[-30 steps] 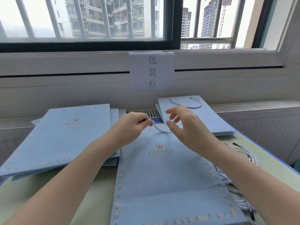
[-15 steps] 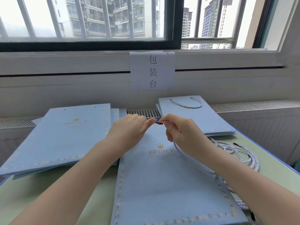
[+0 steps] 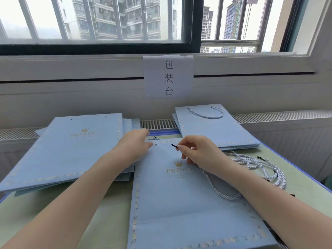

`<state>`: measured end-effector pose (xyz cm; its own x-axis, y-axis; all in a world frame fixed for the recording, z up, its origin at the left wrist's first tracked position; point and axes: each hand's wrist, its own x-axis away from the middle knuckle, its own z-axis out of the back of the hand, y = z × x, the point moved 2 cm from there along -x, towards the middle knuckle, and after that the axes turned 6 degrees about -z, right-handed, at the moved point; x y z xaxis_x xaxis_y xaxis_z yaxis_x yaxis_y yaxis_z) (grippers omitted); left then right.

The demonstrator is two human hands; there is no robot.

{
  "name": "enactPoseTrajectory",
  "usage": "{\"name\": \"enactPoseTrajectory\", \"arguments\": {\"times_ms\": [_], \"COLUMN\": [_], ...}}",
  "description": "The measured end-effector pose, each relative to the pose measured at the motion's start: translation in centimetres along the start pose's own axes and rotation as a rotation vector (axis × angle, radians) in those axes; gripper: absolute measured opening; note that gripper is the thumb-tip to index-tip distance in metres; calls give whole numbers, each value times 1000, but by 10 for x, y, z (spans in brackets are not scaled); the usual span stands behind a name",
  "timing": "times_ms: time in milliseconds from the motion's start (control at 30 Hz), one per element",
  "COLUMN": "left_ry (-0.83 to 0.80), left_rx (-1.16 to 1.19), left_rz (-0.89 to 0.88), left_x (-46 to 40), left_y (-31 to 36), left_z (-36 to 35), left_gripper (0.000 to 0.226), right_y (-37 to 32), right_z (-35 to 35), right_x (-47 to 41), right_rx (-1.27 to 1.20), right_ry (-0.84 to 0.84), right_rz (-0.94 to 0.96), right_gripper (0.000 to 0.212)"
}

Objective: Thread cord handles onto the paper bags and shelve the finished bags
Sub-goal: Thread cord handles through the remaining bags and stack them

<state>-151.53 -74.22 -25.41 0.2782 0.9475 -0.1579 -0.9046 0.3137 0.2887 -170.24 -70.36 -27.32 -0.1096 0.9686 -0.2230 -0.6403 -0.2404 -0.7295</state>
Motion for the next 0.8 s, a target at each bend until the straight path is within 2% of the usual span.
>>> {"name": "enactPoseTrajectory", "arguments": {"times_ms": [100, 167, 333, 433, 567, 633, 800], "left_ry": [-3, 21, 131, 123, -2, -28, 129], "left_rx": [-3, 1, 201, 287, 383, 442, 526], "left_rz": [21, 11, -19, -18, -14, -17, -28], "left_x": [0, 1, 5, 5, 7, 8, 6], "left_y": [-1, 0, 5, 6, 14, 16, 13], "left_z": [-1, 1, 10, 12, 17, 19, 17], "left_gripper": [42, 33, 3, 7, 24, 24, 20], "right_y": [1, 2, 1, 2, 4, 4, -6], "right_z": [-1, -1, 2, 5, 8, 7, 19], "right_x": [0, 0, 1, 0, -1, -1, -1], "right_rx": [41, 49, 46, 46, 32, 25, -1], "right_ry": [13, 17, 12, 30, 48, 42, 7], "right_rz": [2, 4, 3, 7, 13, 17, 44], "right_gripper": [19, 19, 17, 17, 15, 15, 17]}}
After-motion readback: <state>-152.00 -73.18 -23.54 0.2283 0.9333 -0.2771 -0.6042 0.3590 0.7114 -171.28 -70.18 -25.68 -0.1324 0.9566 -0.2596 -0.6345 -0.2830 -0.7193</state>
